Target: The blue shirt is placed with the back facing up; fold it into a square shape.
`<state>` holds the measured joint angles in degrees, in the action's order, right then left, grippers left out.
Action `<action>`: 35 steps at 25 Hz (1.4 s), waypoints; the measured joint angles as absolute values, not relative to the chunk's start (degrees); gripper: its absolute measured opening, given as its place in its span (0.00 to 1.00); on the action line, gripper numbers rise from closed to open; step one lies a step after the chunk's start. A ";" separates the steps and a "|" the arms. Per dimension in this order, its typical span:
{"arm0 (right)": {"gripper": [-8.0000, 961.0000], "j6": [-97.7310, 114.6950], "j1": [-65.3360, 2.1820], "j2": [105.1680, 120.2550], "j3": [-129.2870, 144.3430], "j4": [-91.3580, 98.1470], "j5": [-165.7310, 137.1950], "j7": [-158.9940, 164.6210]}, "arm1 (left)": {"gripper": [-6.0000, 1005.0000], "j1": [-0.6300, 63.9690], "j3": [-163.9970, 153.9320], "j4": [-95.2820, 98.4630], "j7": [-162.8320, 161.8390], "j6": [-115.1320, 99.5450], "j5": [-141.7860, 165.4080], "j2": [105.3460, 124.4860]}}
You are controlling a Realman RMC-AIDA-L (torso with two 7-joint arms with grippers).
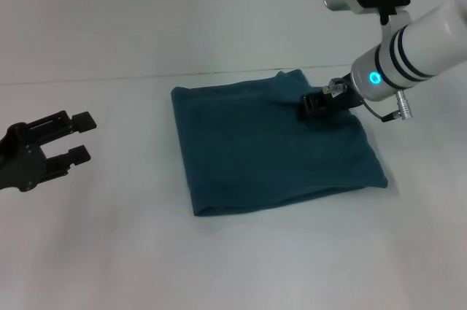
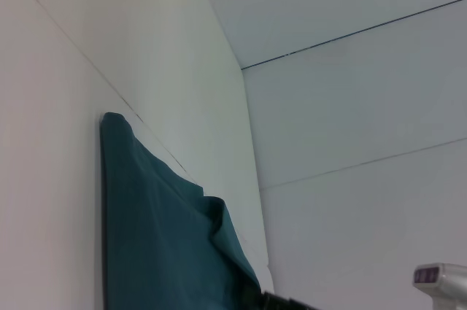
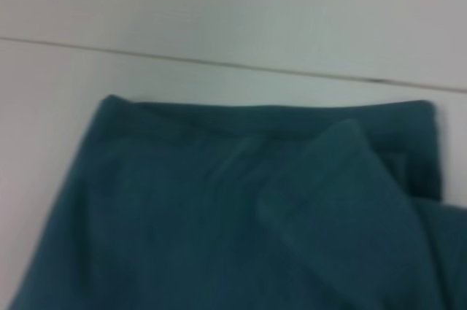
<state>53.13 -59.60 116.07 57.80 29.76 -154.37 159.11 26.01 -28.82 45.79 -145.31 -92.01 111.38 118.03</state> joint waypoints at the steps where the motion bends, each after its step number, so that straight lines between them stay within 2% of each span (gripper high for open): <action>1: 0.32 50.90 -59.33 116.30 57.80 29.40 -155.04 159.21 | 0.78 26.03 -28.82 45.79 -145.30 -92.01 111.37 118.06; 5: 0.31 38.93 -56.99 117.28 57.59 29.56 -156.66 160.39 | 0.78 26.13 -28.82 45.79 -145.26 -92.07 111.35 118.30; 8: 0.31 31.29 -55.65 116.65 56.98 29.65 -156.71 164.03 | 0.78 26.07 -28.82 45.79 -145.22 -92.15 111.18 118.35; 12: 0.31 31.51 -55.23 113.95 54.99 30.08 -156.32 166.28 | 0.78 26.15 -28.82 45.30 -145.19 -92.49 110.53 118.37; 16: 0.31 42.15 -52.73 112.76 51.38 35.21 -153.64 163.10 | 0.78 26.44 -28.92 45.11 -144.94 -92.54 110.47 118.35; 18: 0.31 49.06 -51.24 111.62 49.32 36.82 -148.43 158.21 | 0.78 26.46 -29.03 45.10 -144.81 -92.55 110.47 118.28; 23: 0.32 68.82 -47.24 106.05 41.68 36.63 -129.15 144.88 | 0.78 26.46 -29.36 45.10 -143.88 -93.13 110.50 118.07; 25: 0.38 72.79 -45.72 104.72 40.94 37.21 -125.69 143.94 | 0.78 26.44 -29.33 45.12 -143.87 -93.19 110.51 118.06; 27: 0.44 73.77 -44.43 104.12 40.49 37.70 -124.83 144.42 | 0.78 26.40 -29.31 45.13 -143.87 -93.18 110.51 118.06; 30: 0.58 72.69 -43.43 104.09 39.71 37.41 -124.84 144.70 | 0.78 26.38 -29.27 45.11 -143.87 -92.93 110.48 118.04; 35: 0.81 70.78 -43.52 104.95 40.96 37.15 -125.36 144.64 | 0.78 26.80 -29.41 45.08 -143.89 -92.67 110.76 118.03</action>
<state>70.78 -43.52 104.95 40.96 37.15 -125.36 144.64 26.80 -29.41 45.08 -143.89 -92.67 110.76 118.03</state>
